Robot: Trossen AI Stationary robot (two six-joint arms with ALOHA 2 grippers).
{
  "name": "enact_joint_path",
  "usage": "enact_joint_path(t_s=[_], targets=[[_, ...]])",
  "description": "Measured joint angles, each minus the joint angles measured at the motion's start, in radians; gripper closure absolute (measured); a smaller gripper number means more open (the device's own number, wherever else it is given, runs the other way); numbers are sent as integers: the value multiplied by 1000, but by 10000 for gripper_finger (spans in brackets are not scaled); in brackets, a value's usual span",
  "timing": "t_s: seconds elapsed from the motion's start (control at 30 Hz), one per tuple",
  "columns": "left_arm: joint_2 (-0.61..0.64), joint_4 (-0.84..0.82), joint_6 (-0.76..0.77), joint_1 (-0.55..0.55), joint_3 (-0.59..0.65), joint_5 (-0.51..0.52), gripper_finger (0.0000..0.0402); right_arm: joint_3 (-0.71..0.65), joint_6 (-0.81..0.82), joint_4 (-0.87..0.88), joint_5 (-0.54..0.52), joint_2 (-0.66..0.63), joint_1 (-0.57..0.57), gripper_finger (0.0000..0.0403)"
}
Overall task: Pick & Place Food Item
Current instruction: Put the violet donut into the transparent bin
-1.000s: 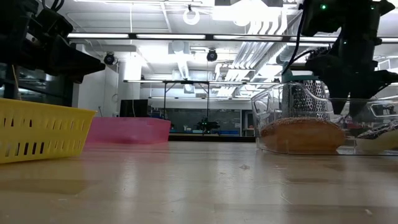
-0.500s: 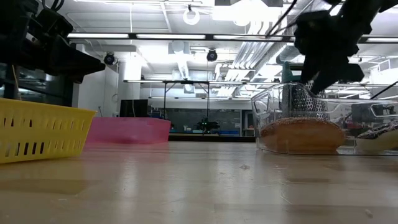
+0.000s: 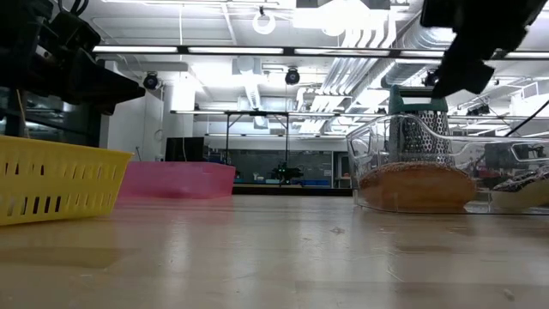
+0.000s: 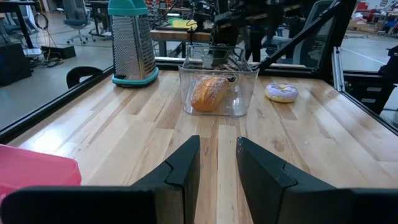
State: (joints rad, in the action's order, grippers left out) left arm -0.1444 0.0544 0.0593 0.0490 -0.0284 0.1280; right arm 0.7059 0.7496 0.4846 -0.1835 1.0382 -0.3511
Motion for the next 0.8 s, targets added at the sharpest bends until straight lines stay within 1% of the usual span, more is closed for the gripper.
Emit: enact_joint_path(t_s=[0.17,0.33,0.53,0.63,0.8], targets=[[0,0,0,0,0,0,302,0,-93,-12,3,0,-101,225],[0,0,0,0,0,0,302,0,-151,-22,2,0,-199,225],[0,0,0,0,0,0,302,0,-211,-75,0,0,-308,225],[0,0,0,0,0,0,302,0,-227,-78,-1,0,-339,225],[0,0,0,0,0,0,302,0,-226,-78,-23,1,-350,225]])
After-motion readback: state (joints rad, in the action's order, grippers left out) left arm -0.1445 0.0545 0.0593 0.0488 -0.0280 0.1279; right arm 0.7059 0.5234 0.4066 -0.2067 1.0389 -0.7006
